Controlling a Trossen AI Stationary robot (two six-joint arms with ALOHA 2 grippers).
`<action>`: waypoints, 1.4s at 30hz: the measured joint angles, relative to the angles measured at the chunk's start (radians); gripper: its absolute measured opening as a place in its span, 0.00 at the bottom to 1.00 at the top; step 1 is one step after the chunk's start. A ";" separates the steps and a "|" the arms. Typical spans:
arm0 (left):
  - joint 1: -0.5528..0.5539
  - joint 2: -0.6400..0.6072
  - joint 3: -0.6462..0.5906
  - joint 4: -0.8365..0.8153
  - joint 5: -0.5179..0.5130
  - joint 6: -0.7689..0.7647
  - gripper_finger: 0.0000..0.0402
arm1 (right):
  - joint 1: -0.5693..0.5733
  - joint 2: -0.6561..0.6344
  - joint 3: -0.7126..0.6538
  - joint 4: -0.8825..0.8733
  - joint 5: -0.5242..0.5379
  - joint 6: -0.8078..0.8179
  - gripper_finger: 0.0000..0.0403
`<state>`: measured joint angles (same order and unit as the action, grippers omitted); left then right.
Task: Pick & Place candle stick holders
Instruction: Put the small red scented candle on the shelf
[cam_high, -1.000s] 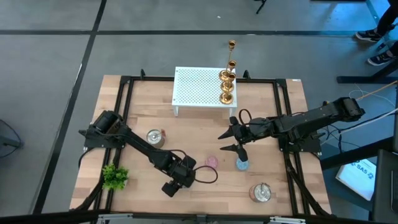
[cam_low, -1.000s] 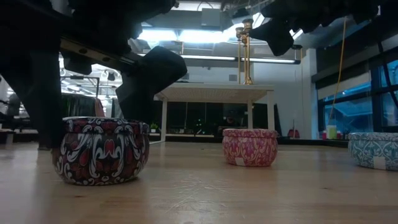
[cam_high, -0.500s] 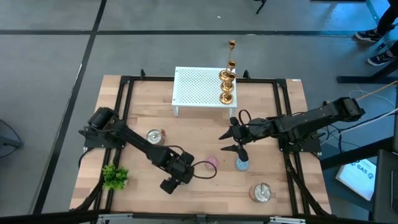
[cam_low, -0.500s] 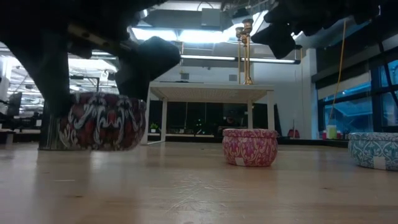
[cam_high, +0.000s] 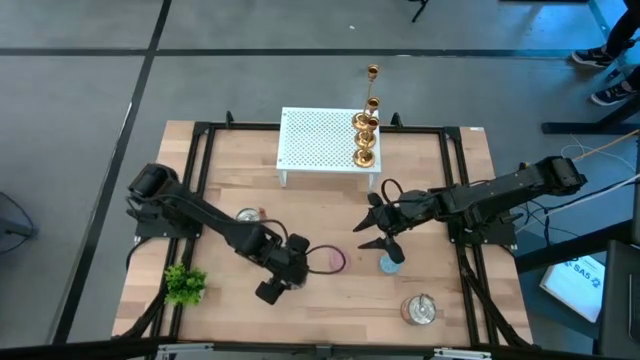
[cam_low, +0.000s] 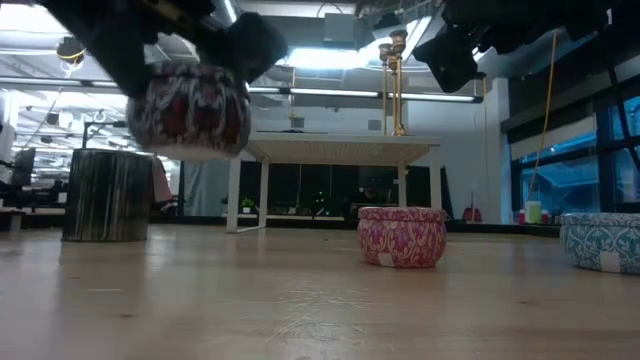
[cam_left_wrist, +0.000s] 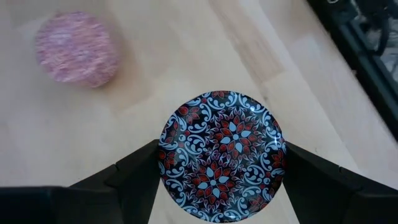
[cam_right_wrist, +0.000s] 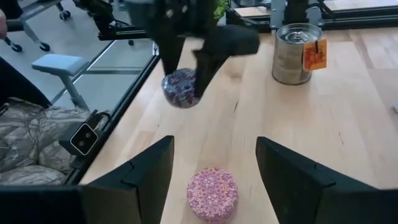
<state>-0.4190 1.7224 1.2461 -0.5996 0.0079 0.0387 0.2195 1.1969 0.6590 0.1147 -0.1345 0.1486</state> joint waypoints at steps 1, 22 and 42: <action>0.006 -0.013 0.000 -0.013 -0.011 0.000 0.70 | 0.000 0.000 0.000 0.000 0.000 0.000 0.58; 0.207 -0.211 0.000 -0.092 -0.031 0.114 0.70 | -0.021 -0.192 -0.300 0.260 -0.031 -0.093 0.58; 0.459 -0.343 0.000 -0.160 -0.015 0.185 0.70 | -0.190 -0.681 -0.594 0.250 -0.114 -0.191 0.58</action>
<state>0.0403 1.3791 1.2457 -0.7597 -0.0067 0.2233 0.0291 0.5155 0.0653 0.3647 -0.2482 -0.0422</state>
